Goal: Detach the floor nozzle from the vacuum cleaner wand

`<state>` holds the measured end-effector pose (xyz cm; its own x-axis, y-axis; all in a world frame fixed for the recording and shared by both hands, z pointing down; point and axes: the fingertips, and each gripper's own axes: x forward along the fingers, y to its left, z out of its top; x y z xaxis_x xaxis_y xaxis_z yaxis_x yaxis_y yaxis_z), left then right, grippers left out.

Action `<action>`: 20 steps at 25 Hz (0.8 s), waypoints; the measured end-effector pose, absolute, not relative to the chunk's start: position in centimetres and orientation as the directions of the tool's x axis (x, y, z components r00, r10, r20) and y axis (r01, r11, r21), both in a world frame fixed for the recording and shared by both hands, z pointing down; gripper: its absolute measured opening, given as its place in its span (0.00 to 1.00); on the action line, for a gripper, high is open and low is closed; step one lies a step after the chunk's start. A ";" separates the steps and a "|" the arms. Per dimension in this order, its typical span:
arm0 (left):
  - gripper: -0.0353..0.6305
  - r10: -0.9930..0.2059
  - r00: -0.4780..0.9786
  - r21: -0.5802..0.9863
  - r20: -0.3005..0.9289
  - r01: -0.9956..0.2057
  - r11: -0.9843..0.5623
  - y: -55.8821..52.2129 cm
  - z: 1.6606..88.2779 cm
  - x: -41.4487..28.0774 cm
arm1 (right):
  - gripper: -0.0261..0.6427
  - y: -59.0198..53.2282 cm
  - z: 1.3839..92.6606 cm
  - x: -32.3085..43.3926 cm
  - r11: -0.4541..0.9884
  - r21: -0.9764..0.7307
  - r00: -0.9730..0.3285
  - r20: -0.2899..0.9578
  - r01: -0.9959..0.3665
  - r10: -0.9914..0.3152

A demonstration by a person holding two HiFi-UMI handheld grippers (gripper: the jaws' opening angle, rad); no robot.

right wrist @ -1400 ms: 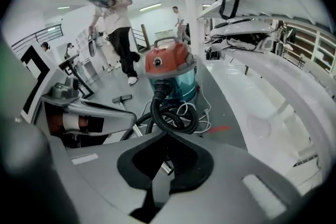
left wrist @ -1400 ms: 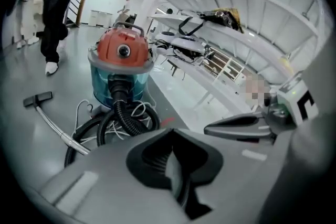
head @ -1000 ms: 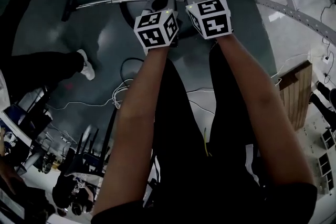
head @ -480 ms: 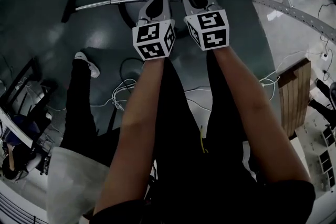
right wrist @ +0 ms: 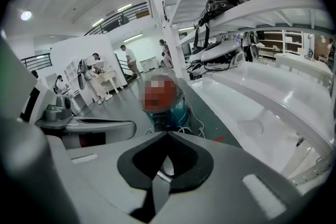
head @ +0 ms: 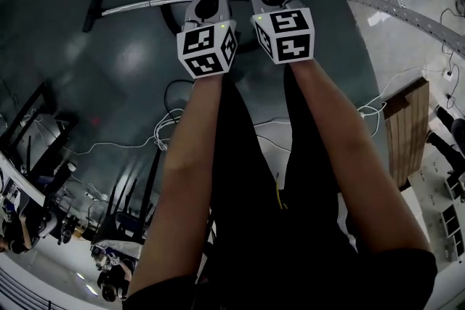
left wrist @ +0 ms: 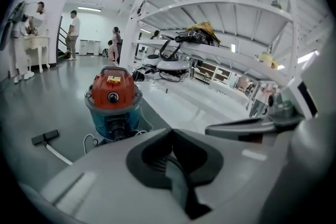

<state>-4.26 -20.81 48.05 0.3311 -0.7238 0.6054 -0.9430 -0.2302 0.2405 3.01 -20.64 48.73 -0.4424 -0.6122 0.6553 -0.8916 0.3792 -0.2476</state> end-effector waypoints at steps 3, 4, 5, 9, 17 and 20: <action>0.07 -0.722 0.331 0.241 0.608 -0.943 -0.229 -20.9 48.4 -4.5 | 0.03 -20.9 48.7 2.8 0.384 -0.251 -0.448 0.650 -0.889 -0.614; 0.07 -0.722 0.331 0.244 0.608 -0.943 -0.227 -20.9 48.4 -4.5 | 0.03 -20.9 48.7 2.7 0.388 -0.250 -0.451 0.649 -0.887 -0.613; 0.07 -0.721 0.332 0.248 0.608 -0.942 -0.225 -21.0 48.4 -4.4 | 0.03 -20.8 48.6 2.6 0.394 -0.249 -0.454 0.649 -0.885 -0.611; 0.07 -0.717 0.330 0.249 0.614 -0.943 -0.221 -20.9 48.4 -4.3 | 0.03 -20.5 48.7 2.4 0.405 -0.255 -0.465 0.650 -0.878 -0.601; 0.07 -0.704 0.337 0.257 0.625 -0.941 -0.223 -20.7 49.1 -3.9 | 0.03 -20.4 49.1 2.8 0.403 -0.260 -0.467 0.653 -0.877 -0.596; 0.07 -0.702 0.351 0.263 0.619 -0.936 -0.236 -21.0 49.3 -3.7 | 0.03 -20.7 49.4 2.9 0.401 -0.255 -0.463 0.651 -0.880 -0.601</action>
<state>-3.70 -20.98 49.34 0.3512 -0.7024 0.6192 -0.9355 -0.2359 0.2630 2.86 -20.68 49.36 -0.4626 -0.6014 0.6514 -0.8800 0.4007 -0.2551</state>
